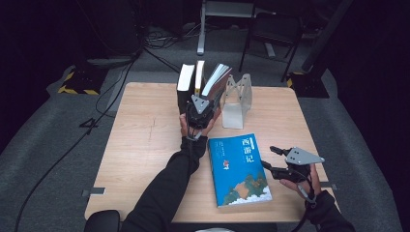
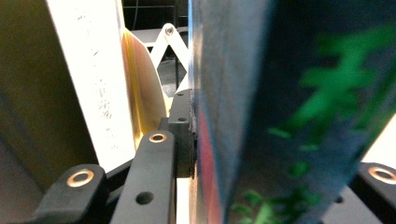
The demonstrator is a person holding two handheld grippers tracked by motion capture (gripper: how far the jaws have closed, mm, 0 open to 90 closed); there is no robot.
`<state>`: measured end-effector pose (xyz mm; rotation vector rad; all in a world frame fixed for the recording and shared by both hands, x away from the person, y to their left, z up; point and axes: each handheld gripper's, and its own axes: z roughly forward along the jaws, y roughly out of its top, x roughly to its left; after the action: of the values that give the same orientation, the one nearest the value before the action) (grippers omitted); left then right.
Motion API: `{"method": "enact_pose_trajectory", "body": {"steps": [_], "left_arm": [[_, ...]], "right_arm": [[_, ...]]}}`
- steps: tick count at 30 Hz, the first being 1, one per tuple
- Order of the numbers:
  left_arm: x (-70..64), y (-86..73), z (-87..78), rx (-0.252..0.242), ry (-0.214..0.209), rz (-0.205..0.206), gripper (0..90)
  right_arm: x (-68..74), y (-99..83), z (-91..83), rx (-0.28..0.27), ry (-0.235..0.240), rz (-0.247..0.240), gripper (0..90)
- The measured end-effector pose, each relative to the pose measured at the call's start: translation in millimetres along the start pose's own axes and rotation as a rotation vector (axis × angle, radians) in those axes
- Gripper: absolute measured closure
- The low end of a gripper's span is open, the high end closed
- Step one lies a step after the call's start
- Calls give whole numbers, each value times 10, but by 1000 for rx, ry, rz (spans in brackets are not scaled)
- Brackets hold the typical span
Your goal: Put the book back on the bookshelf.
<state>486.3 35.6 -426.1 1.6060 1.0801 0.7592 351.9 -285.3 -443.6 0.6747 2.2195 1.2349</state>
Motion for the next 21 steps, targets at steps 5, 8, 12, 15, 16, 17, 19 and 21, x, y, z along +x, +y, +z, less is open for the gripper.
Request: {"method": "enact_pose_trajectory", "body": {"steps": [5,8,12,15,16,17,19,21], "left_arm": [[47,-57,-22,33,-40,27,634],[90,-114,-76,73,-57,49,591],[104,-181,-174,95,-72,78,542],[120,-288,-233,136,-95,100,525],[119,-333,-238,162,-96,105,511],[133,-390,-235,197,-103,114,504],[148,-446,-226,227,-113,125,519],[162,-551,-210,262,-118,147,552]], "right_arm": [[4,-18,-1,14,5,-1,359],[3,-31,-5,19,8,6,359],[16,-60,-29,31,17,15,359],[14,-92,-41,34,28,30,359],[14,-104,-39,40,31,34,359],[14,-116,-34,45,31,32,359],[18,-128,-27,52,32,32,359],[34,-139,-16,63,32,24,359]]}}
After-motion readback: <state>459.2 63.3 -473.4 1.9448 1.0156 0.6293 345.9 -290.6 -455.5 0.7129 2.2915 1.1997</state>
